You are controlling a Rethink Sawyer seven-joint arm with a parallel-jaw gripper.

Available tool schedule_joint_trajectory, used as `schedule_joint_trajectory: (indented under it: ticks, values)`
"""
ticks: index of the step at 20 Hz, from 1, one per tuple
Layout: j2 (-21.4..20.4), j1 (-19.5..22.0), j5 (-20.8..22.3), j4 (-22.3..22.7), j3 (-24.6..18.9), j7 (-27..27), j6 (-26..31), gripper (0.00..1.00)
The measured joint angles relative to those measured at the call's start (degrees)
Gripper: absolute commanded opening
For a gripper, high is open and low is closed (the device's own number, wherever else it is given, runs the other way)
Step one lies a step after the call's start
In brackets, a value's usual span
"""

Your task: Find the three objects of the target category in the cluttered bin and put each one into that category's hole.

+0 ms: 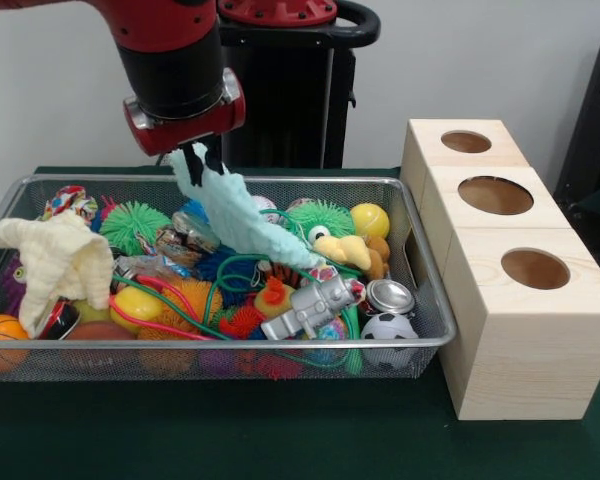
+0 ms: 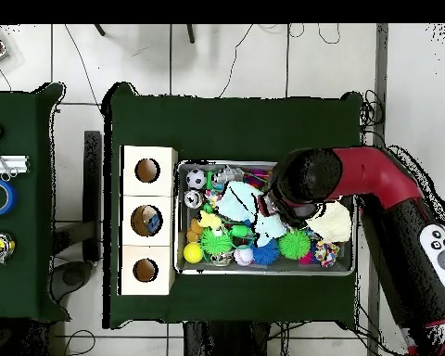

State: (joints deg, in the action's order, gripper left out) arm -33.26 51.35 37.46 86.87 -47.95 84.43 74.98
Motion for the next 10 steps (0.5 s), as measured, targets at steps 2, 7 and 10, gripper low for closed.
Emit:
schedule_joint_trajectory:
  ticks: [2,7,10]
  values:
    - [-0.19,-0.55,0.00,-1.56,-0.23,-0.98,0.86,0.00]
    - [-0.69,-1.70,0.01,-5.40,-0.33,-3.07,3.01,0.00]
    - [-1.40,-1.88,0.01,-6.93,-0.32,-4.15,3.91,0.00]
